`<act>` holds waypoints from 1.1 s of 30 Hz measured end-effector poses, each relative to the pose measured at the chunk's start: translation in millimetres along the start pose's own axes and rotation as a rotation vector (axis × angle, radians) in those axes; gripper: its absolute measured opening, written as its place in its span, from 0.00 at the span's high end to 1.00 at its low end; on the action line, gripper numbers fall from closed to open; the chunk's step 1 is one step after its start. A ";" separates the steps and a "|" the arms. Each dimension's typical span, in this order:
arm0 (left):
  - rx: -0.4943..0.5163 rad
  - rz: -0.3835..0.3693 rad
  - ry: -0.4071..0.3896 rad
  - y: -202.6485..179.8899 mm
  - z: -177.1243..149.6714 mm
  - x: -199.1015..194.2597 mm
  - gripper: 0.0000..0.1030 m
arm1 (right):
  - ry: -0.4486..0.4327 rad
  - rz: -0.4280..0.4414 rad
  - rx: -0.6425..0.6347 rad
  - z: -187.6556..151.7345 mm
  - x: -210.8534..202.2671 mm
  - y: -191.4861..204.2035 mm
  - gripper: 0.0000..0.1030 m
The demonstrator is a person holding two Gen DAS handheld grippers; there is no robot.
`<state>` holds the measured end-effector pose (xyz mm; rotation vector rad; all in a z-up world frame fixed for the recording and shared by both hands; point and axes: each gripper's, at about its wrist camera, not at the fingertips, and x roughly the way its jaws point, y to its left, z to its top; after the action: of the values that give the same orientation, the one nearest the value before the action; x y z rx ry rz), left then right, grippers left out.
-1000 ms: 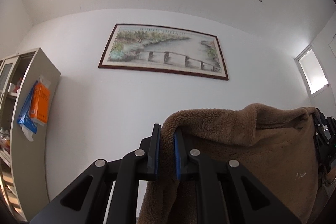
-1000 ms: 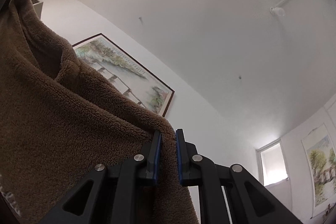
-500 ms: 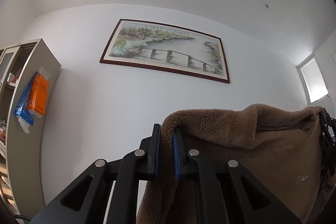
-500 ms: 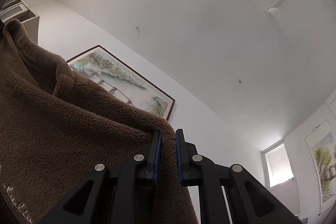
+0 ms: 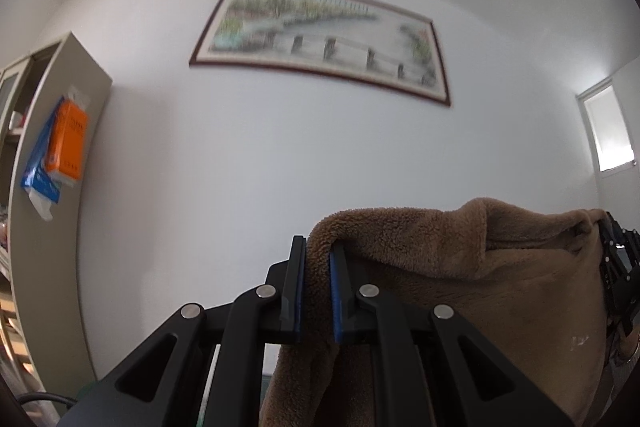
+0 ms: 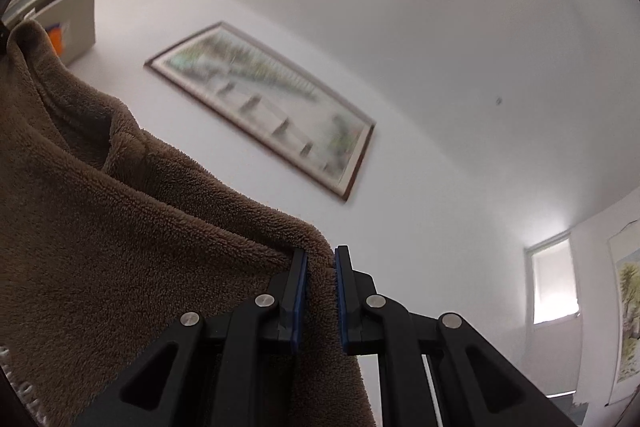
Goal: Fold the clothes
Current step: 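Lift the brown sweatshirt high with both grippers to hang it open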
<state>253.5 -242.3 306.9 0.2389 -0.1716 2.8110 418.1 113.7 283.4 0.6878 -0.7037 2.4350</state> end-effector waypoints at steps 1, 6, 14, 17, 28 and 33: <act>0.002 0.006 0.022 0.1 -4.7 12.1 0.88 | 0.023 0.011 -0.005 -8.7 8.5 6.7 0.88; -0.005 0.022 0.157 2.7 -36.5 77.0 0.88 | 0.146 0.085 0.001 -74.4 70.1 47.8 0.88; -0.030 0.075 0.450 14.9 -132.8 207.2 0.88 | 0.385 0.214 -0.054 -180.4 136.7 136.3 0.88; -0.047 0.097 0.570 24.4 -180.2 255.5 0.88 | 0.473 0.271 -0.078 -223.0 149.1 168.3 0.88; -0.078 0.170 0.977 45.2 -365.2 383.6 0.88 | 0.836 0.466 -0.193 -390.4 190.1 289.9 0.88; -0.055 0.193 1.125 47.1 -433.4 410.8 0.88 | 0.984 0.558 -0.200 -451.6 194.3 323.9 0.88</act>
<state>-209.2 -101.8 -46.5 -1.3852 -0.0001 2.6487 -62.0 206.7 -44.3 -0.8667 -0.7313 2.6658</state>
